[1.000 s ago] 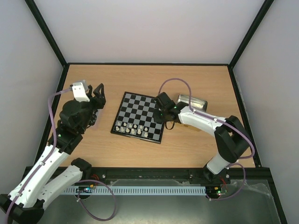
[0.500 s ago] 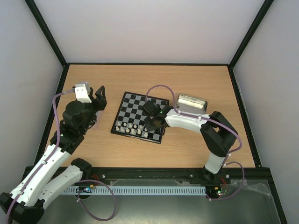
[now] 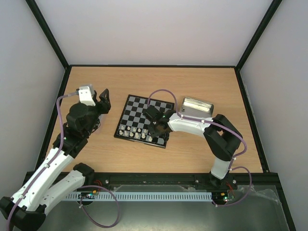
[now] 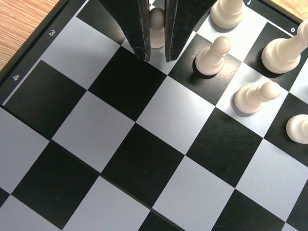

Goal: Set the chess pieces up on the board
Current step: Place the chess piece on the chessboard, then pick up the chess piece from the storage box, then place the chess piece on the chessboard.

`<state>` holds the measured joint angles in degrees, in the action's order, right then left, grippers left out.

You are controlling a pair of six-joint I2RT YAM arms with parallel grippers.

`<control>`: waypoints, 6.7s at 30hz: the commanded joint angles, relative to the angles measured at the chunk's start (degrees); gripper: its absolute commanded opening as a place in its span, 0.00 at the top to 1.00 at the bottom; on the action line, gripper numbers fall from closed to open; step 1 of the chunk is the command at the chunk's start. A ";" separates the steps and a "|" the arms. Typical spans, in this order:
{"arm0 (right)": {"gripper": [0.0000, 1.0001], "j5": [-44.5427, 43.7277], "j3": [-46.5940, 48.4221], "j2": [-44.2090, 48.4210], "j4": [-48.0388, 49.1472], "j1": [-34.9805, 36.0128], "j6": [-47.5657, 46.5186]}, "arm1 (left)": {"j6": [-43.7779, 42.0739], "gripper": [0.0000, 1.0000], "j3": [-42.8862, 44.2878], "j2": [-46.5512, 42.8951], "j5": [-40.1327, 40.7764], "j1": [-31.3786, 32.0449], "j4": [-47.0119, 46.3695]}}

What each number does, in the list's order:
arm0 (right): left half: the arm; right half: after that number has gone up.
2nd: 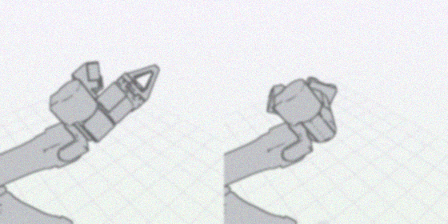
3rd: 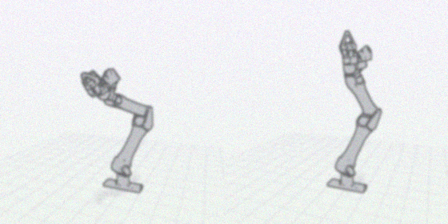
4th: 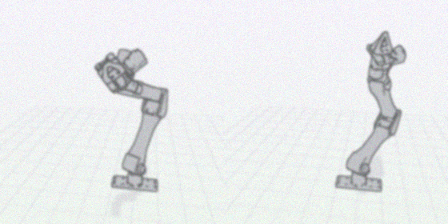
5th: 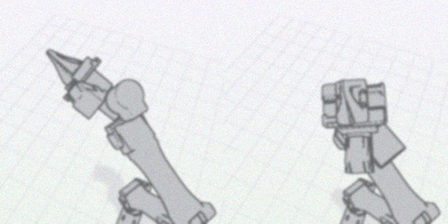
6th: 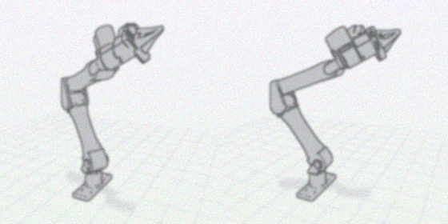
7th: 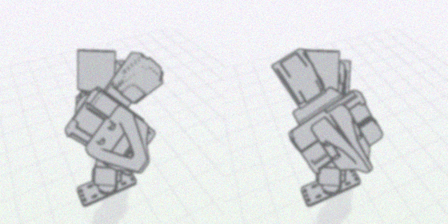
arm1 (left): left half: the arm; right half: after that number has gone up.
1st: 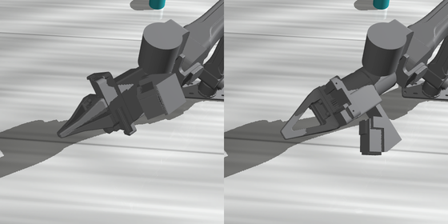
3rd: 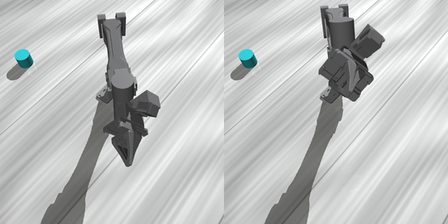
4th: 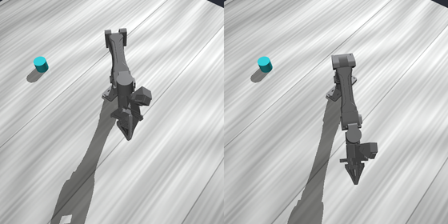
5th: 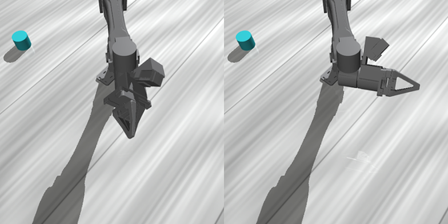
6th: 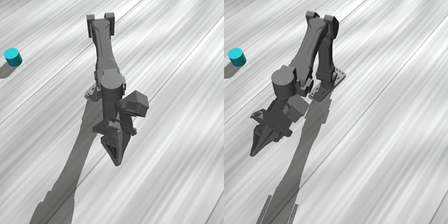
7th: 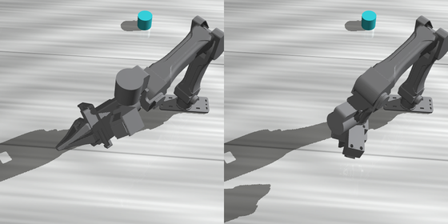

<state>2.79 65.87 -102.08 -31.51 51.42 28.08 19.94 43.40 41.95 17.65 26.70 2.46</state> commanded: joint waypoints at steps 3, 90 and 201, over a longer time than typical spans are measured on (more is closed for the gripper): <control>0.92 0.74 1.02 -0.62 -1.83 0.35 -0.71 | -0.05 0.39 -0.40 0.29 0.54 -0.35 -1.05; 0.81 -4.66 -2.47 -5.42 19.78 -33.05 -2.72 | 0.35 0.39 -0.46 2.21 -2.44 -0.77 -1.58; 0.33 28.94 -27.30 32.40 39.41 -22.33 -11.91 | 25.10 0.98 16.41 47.98 -50.95 4.88 -2.84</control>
<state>33.76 38.87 -72.49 7.14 28.86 17.08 51.53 60.25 94.89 -41.32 32.58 -8.21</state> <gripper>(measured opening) 0.636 0.071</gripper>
